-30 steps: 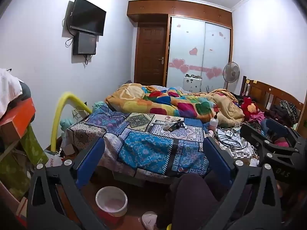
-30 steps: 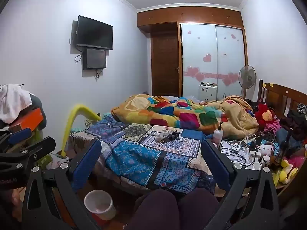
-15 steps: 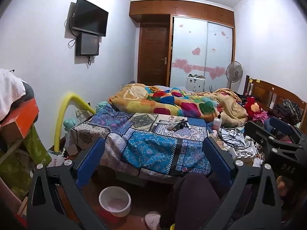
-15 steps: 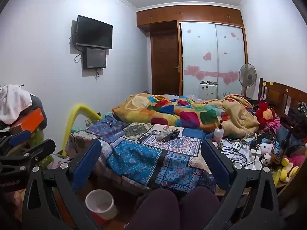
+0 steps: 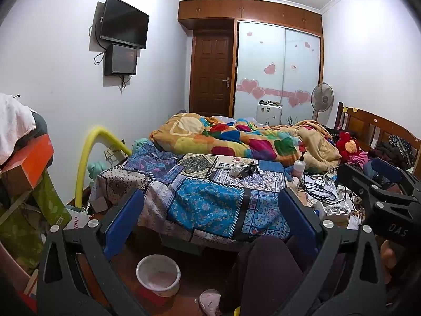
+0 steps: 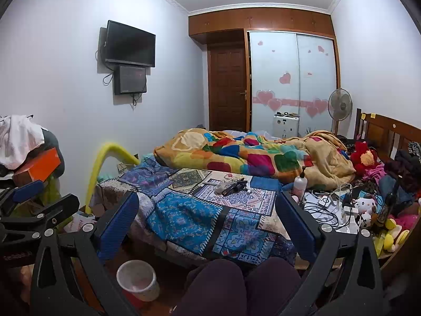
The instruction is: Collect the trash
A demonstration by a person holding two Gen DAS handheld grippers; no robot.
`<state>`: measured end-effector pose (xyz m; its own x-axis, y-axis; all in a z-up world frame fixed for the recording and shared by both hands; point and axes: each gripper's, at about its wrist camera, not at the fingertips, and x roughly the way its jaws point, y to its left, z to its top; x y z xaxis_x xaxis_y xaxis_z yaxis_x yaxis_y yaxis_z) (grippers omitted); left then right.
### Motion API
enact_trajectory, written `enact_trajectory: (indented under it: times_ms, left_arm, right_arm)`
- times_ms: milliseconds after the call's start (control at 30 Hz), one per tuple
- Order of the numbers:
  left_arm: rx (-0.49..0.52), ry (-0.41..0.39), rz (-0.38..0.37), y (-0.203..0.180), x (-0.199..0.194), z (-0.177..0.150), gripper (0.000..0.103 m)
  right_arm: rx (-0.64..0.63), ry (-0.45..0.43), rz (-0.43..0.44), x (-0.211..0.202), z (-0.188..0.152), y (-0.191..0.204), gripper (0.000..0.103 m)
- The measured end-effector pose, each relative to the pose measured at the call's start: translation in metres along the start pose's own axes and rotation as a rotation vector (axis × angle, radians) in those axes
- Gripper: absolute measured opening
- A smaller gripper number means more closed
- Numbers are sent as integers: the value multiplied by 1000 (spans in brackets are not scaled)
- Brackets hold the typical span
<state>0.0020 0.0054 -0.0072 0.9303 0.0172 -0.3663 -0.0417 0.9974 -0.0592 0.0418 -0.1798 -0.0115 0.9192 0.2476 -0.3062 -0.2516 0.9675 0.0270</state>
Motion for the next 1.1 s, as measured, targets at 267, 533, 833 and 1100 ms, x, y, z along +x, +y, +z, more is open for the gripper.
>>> enact_trajectory:
  times_ms: [267, 533, 833, 1100]
  left_arm:
    - [-12, 4, -1, 3, -1, -2, 103]
    - [-14, 5, 0, 4, 0, -3, 103]
    - [-17, 5, 0, 7, -1, -4, 103]
    - [-17, 7, 0, 8, -1, -4, 103]
  right_arm:
    - [1, 1, 0, -1, 1, 0, 103]
    - [0, 1, 0, -1, 2, 1, 103]
    - [-3, 1, -1, 0, 2, 2, 103]
    - [-1, 1, 0, 0, 2, 4, 103]
